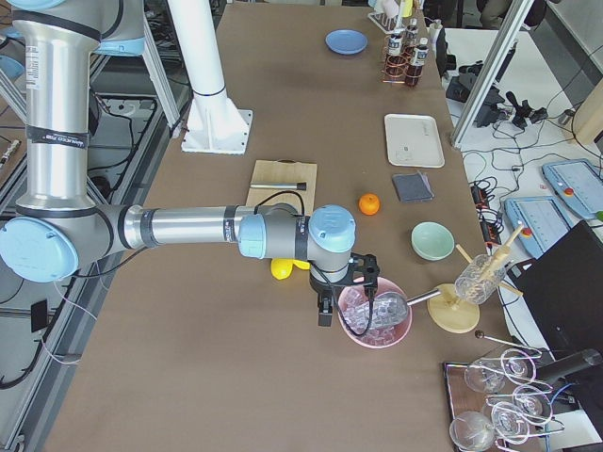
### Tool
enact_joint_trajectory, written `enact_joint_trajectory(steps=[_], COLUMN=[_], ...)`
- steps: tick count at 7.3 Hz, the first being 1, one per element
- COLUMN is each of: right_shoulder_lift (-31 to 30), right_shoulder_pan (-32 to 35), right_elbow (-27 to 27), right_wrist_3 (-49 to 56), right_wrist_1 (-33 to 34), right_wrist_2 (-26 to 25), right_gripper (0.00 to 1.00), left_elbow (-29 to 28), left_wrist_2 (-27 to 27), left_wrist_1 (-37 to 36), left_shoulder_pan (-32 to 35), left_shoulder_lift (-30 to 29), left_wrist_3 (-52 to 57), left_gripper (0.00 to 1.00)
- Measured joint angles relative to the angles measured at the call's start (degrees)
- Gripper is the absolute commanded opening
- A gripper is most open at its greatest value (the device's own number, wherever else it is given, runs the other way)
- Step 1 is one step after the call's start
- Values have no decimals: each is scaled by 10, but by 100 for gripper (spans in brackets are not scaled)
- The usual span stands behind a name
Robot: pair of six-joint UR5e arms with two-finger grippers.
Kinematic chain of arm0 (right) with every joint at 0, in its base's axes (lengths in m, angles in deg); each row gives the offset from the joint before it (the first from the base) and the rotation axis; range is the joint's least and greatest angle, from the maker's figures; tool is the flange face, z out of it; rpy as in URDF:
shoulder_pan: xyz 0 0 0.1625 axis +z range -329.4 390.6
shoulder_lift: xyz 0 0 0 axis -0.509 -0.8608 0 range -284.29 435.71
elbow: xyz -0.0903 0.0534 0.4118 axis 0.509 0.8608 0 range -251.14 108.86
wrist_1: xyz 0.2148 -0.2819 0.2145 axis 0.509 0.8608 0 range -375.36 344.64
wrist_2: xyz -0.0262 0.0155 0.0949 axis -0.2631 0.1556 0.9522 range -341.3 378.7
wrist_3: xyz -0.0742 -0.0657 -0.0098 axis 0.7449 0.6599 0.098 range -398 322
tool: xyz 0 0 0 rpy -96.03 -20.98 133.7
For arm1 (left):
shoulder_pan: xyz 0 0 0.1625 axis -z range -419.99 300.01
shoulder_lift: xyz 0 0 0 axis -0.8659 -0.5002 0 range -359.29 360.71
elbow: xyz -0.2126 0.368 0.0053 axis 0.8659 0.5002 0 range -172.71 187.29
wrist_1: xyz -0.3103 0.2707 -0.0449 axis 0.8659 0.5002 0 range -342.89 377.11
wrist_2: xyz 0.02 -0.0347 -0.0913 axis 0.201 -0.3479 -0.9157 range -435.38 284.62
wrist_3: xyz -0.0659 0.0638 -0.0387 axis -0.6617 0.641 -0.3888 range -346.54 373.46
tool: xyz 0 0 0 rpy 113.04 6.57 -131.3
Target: Pick orange to plate
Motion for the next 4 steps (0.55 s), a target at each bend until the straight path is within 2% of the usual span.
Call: enact_joint_trajectory(steps=[2,4], right_shoulder_lift=[1,2], right_shoulder_pan=[-1,-6], right_elbow=[-3,-4], right_wrist_3=[-1,-3], right_wrist_1=[-5,-61], right_wrist_2=[0,-12], right_gripper=[100,100], left_elbow=[-24,-42], left_wrist_2=[-9,-39], left_wrist_1=[63,77], left_shoulder_pan=[-1,-4], left_shoulder_lift=[0,-6], left_wrist_3=[0,-3], left_gripper=[98,97])
